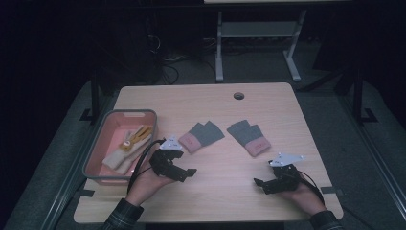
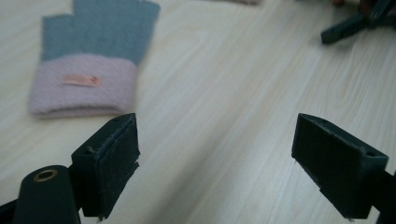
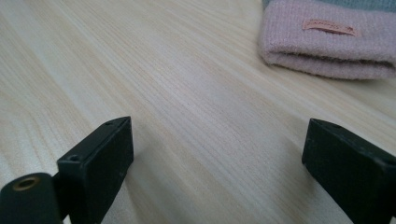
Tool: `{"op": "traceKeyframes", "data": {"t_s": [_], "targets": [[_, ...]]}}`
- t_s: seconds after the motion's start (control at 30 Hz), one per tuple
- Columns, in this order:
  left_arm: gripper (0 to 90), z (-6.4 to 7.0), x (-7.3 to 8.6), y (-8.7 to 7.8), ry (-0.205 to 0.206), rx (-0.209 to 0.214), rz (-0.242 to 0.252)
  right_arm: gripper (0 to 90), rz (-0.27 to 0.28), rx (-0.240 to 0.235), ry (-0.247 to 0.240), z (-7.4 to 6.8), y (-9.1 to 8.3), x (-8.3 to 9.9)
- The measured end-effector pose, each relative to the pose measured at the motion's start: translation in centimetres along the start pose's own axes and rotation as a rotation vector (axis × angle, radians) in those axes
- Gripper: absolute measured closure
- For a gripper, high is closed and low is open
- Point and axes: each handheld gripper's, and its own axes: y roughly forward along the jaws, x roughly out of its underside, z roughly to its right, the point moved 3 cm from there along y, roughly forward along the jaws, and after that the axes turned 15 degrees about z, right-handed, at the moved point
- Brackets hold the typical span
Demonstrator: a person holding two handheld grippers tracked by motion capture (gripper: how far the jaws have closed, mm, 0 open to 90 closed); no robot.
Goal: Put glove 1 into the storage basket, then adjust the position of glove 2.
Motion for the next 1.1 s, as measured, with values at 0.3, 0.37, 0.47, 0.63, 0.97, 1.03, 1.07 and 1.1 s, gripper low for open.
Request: {"op": "traceKeyframes", "data": {"t_s": [0.3,0.37,0.47,0.63,0.97,1.03,1.07,1.1], "targets": [[14.1,0.6,2.1,2.1,0.027,0.014,-0.057,8.7,0.0,-0.001,0.0,0.0,0.0,0.0],[14.1,0.6,2.5,2.3,0.028,0.011,-0.063,8.7,0.0,-0.001,-0.001,0.0,0.0,0.0],[14.1,0.6,3.3,2.4,0.03,0.008,-0.065,9.0,-0.002,-0.004,-0.002,0.0,0.0,0.0],[14.0,0.3,4.3,2.6,0.049,0.002,-0.061,19.7,-0.025,-0.014,-0.004,0.2,-0.3,-0.5],[12.1,0.0,5.8,2.2,0.116,-0.029,0.049,80.6,0.057,0.011,0.014,2.3,-0.6,-3.6],[12.1,0.0,5.8,2.2,0.116,-0.028,0.05,87.7,0.055,0.018,0.008,2.8,-0.4,-3.9],[12.0,0.0,5.8,2.2,0.116,-0.028,0.049,89.7,0.059,0.025,0.005,3.0,-0.3,-4.1],[12.0,0.0,5.8,2.2,0.116,-0.028,0.049,89.8,0.065,0.024,0.012,3.3,-0.2,-4.4]]}}
